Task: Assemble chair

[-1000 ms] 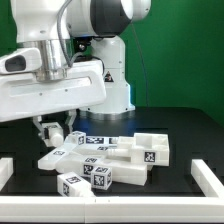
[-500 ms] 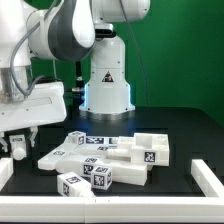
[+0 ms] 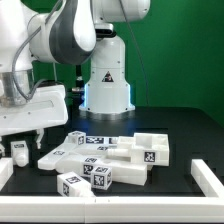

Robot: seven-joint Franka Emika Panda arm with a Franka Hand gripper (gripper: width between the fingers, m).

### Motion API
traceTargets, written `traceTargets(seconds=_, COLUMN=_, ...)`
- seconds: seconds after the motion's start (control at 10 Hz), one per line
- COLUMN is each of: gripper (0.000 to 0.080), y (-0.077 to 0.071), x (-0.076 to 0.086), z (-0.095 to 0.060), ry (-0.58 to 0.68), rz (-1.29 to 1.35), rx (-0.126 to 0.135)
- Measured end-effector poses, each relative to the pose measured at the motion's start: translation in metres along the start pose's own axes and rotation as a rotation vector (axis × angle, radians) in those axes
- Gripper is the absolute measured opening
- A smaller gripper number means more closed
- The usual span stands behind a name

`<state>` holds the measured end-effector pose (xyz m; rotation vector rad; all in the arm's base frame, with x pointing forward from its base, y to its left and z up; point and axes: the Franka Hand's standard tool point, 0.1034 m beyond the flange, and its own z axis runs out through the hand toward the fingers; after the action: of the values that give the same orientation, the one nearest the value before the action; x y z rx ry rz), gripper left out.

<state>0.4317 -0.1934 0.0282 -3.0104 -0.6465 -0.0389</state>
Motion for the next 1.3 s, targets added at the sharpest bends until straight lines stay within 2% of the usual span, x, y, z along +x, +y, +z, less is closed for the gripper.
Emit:
traceTargets(seconds=0.1, gripper=0.061, y=0.0, x=0.011, z=-0.011, ry=0.006, rz=-0.006, rx=0.004)
traceTargets(seconds=0.2, gripper=0.0642, y=-0.003, x=0.029, z=-0.025, ry=0.004, rz=0.009, rx=0.012)
traceTargets(seconds=0.3, gripper=0.0642, y=-0.007, x=0.053, z=-0.035, ry=0.004, rz=-0.002, rx=0.007)
traceTargets(seconds=0.4, gripper=0.0647, y=-0.016, x=0.07, z=-0.034, ry=0.007, rz=-0.003, rx=0.005)
traceTargets(seconds=0.6, gripper=0.0648, y=-0.031, x=0.122, z=-0.033, ry=0.018, rz=-0.085, rx=-0.005)
traceTargets(seconds=0.7, gripper=0.0648, y=-0.032, x=0.127, z=-0.028, ry=0.018, rz=-0.154, rx=-0.001)
traceTargets(seconds=1.0, gripper=0.0648, y=-0.031, x=0.124, z=-0.025, ry=0.017, rz=-0.144, rx=0.001)
traceTargets(seconds=1.1, gripper=0.0648, y=-0.031, x=0.124, z=-0.016, ry=0.017, rz=-0.147, rx=-0.002)
traceTargets(seconds=1.2, gripper=0.0648, y=-0.038, x=0.135, z=-0.002, ry=0.023, rz=-0.151, rx=-0.004)
traceTargets(seconds=1.3, gripper=0.0648, y=-0.039, x=0.141, z=0.004, ry=0.026, rz=-0.155, rx=-0.001)
